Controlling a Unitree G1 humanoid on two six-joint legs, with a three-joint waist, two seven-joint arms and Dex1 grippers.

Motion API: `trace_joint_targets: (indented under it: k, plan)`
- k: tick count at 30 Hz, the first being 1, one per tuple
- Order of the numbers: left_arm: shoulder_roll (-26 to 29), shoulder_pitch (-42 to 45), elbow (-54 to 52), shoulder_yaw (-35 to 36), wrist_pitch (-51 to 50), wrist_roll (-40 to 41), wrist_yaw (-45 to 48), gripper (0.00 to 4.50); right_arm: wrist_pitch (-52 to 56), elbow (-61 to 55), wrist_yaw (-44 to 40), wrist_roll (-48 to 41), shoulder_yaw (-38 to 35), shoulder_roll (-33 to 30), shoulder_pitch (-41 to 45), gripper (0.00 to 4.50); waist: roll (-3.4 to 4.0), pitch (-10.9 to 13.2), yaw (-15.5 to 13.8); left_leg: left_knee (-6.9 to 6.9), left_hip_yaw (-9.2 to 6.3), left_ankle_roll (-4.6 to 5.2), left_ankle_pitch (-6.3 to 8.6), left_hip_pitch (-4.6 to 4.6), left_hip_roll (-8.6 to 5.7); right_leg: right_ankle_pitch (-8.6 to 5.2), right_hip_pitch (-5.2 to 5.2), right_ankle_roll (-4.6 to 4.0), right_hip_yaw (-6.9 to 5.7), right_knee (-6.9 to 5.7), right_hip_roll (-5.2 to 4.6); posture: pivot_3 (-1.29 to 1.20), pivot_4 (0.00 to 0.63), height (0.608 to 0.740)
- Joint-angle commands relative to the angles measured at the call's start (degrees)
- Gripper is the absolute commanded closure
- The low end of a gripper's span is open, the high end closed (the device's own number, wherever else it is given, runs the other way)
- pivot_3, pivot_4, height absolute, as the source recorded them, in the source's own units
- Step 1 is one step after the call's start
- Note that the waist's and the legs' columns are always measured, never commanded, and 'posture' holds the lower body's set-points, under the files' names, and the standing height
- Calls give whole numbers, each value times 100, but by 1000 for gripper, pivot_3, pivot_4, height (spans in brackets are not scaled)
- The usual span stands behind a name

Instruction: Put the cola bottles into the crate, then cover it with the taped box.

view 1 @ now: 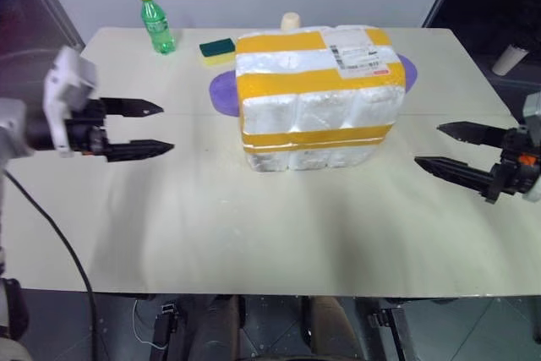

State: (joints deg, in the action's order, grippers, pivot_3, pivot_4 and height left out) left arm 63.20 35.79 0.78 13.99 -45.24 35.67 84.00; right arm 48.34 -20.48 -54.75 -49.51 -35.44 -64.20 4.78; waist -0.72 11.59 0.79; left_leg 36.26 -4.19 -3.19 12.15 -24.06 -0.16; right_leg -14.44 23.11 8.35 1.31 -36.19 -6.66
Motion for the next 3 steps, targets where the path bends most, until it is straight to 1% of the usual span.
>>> trace_joint_targets:
  k: [1,3]
  plan:
    - [55,318,237,-121,-115,154,104,308,-243,145,-125,224,59,-128,167,0,0,0,-7,0,0,0,0,6,0,-2,-8,-4,-1,1,0,0,150,739]
    - [4,488,334,-260,17,38,31,308,-275,210,-159,243,142,-111,283,0,-1,0,-4,-1,0,0,0,8,0,-3,-8,-5,0,1,0,0,150,739]
